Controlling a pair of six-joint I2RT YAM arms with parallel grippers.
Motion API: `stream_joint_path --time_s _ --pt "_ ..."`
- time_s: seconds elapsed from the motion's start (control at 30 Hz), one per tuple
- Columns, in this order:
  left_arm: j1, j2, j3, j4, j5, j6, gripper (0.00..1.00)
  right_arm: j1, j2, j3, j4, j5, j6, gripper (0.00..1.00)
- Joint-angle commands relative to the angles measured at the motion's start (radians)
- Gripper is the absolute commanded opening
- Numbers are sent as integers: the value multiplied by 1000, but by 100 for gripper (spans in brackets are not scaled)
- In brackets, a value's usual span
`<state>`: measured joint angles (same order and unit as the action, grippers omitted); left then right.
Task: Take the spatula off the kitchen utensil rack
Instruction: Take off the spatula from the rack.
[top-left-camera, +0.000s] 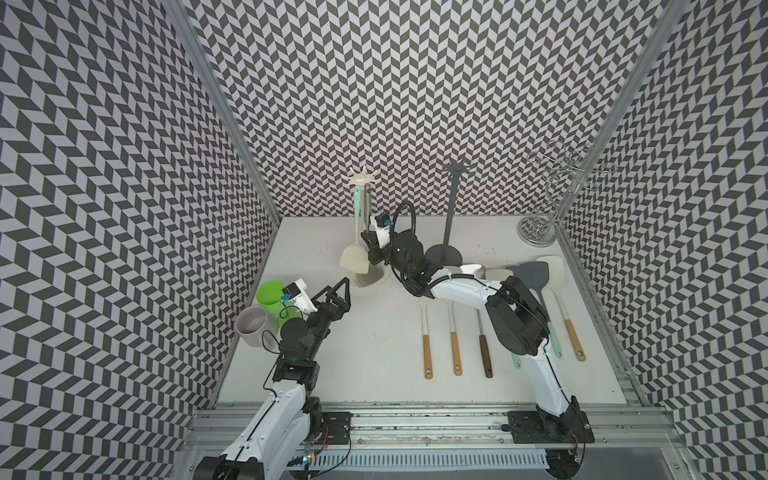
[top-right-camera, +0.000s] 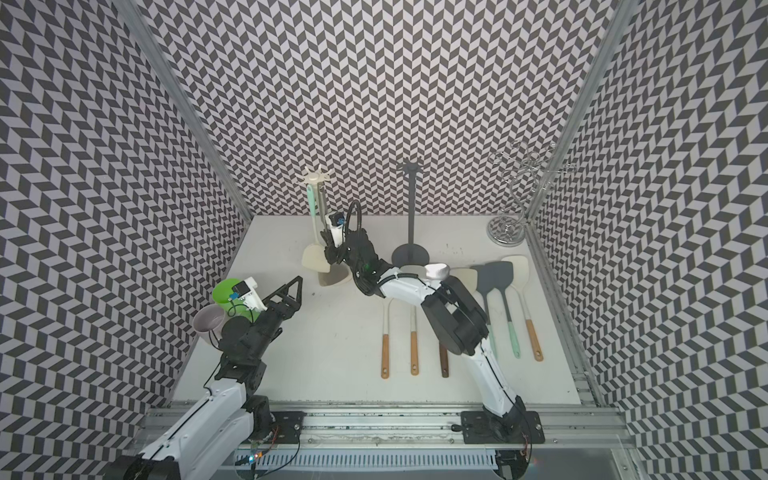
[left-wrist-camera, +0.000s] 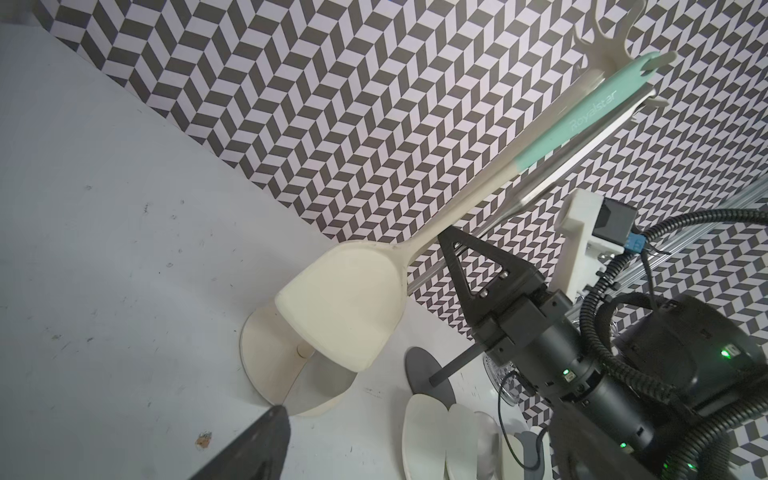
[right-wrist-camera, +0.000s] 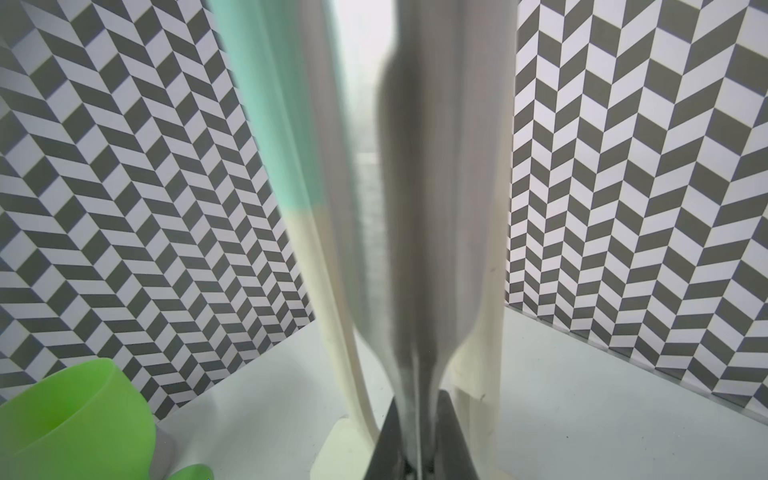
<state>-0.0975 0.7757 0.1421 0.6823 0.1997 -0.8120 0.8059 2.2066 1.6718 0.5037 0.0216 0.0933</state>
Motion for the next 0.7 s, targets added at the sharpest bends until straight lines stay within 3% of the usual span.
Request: stream_joint_path --time_s 0.0,0.33,0.67 --pt "5 -12 -15 -10 -13 14 99 7 -70 -16 2 92 8 0" --pt "7 -15 -22 -9 -34 19 99 9 -161 -98 62 139 31 0" --pt "7 -30 -27 -12 -40 31 99 7 -202 -79 -22 217 42 0"
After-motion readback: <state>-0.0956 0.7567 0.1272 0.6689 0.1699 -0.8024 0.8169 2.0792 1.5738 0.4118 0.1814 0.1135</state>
